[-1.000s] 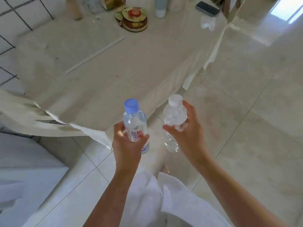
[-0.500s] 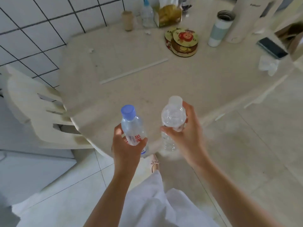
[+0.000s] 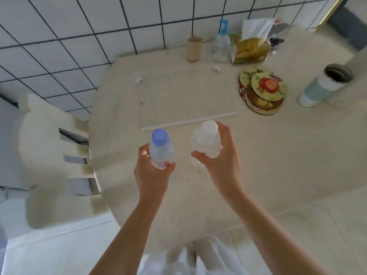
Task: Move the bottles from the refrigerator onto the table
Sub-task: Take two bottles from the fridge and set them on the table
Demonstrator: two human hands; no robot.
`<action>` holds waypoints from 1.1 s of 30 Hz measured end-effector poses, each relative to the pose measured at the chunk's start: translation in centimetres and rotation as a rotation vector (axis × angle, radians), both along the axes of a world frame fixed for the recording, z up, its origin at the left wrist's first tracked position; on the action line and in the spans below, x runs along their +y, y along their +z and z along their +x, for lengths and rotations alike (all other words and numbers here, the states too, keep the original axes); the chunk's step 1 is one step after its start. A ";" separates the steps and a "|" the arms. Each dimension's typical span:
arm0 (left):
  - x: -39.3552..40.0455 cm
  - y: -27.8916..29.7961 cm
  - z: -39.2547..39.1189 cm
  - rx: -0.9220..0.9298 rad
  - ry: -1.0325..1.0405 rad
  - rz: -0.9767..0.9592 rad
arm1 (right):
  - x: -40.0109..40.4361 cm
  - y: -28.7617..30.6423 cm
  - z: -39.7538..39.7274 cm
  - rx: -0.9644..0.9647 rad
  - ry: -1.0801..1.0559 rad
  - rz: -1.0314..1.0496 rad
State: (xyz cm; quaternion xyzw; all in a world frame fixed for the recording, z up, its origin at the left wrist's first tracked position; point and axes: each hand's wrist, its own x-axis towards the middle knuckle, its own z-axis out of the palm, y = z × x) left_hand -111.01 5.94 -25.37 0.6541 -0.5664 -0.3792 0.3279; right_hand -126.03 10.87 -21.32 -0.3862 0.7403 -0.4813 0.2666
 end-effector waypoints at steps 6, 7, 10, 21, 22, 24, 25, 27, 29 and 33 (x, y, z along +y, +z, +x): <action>-5.3 -2.4 -1.6 0.033 0.128 0.010 | -6.7 -1.7 -1.2 0.007 0.086 0.004; -6.1 -2.8 -2.0 0.038 0.146 0.015 | -7.8 -2.0 -1.4 0.001 0.101 0.013; -8.3 -3.5 -2.9 0.025 0.179 0.020 | -10.4 -3.1 -1.9 -0.043 0.144 0.019; -11.4 -5.1 -3.7 -0.006 0.176 -0.061 | -14.7 -6.0 -2.6 -0.021 0.209 0.052; -11.5 -5.4 -3.7 -0.007 0.170 -0.070 | -14.7 -6.3 -2.6 -0.015 0.213 0.053; -11.2 -5.9 -3.6 -0.010 0.158 -0.090 | -14.7 -6.6 -2.4 -0.013 0.223 0.059; -11.1 -6.3 -3.5 -0.009 0.153 -0.095 | -14.7 -6.6 -2.3 -0.015 0.229 0.062; -10.9 -6.7 -3.4 0.011 0.153 -0.095 | -14.6 -6.7 -2.1 -0.002 0.240 0.062; -10.9 -6.7 -3.5 0.031 0.152 -0.094 | -14.4 -6.7 -2.0 0.022 0.256 0.059; -10.9 -6.5 -3.4 0.053 0.138 -0.100 | -14.1 -6.8 -1.7 0.034 0.280 0.055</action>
